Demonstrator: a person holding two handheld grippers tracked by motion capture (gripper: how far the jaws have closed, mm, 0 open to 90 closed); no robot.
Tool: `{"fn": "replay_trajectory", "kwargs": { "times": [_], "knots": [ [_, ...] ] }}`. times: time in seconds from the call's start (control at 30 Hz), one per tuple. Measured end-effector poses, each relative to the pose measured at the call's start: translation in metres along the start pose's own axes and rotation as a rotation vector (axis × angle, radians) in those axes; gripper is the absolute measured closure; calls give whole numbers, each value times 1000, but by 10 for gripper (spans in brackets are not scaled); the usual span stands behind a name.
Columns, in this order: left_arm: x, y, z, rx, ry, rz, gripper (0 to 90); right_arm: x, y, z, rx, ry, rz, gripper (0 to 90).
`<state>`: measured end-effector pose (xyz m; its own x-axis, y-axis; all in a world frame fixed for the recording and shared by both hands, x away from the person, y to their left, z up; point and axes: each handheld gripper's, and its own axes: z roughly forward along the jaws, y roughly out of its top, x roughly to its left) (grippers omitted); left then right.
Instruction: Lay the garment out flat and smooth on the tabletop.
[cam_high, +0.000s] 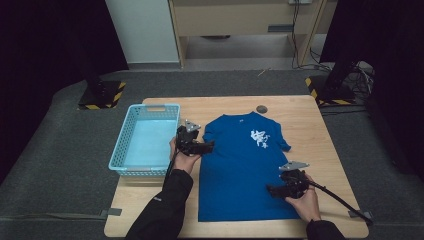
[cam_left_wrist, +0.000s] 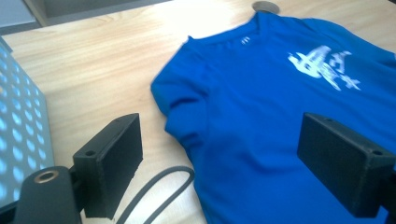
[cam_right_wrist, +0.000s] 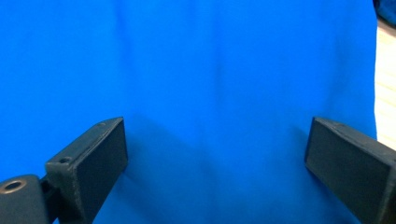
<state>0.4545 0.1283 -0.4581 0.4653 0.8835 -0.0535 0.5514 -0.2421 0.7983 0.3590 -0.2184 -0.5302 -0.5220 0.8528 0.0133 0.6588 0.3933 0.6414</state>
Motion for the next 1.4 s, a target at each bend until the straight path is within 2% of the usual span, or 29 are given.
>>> {"fn": "replay_trajectory", "kwargs": {
  "times": [0.1,0.3,0.33,0.4,0.47,0.63,0.7,0.87,1.0,1.23,1.27,1.4],
  "knots": [
    [3,3,10,-10,14,-3,152,1,-1,0,1,-1,-12,51],
    [10,5,32,31,42,-8,159,3,-4,-3,24,10,-27,27],
    [12,5,35,29,44,-14,161,4,-4,-3,29,10,-31,24],
    [15,3,41,14,36,-52,176,4,-5,-4,30,15,-34,23],
    [18,1,48,19,24,-82,180,4,-5,-4,30,14,-34,19],
    [22,-1,64,50,30,-91,195,5,-6,-3,21,11,-34,6],
    [26,-1,71,38,28,-128,201,5,-6,-3,21,11,-34,5],
    [27,-3,79,40,22,-132,265,5,-6,-3,22,13,-35,5],
    [31,-9,89,67,25,-152,309,5,-6,-3,19,11,-35,4],
    [31,-15,97,87,23,-136,423,5,-6,-3,21,12,-35,4],
    [29,-15,98,86,32,-111,478,5,-6,-3,21,12,-35,4],
    [22,-14,99,90,54,-76,600,5,-6,-3,21,12,-35,4]
  ]
}}
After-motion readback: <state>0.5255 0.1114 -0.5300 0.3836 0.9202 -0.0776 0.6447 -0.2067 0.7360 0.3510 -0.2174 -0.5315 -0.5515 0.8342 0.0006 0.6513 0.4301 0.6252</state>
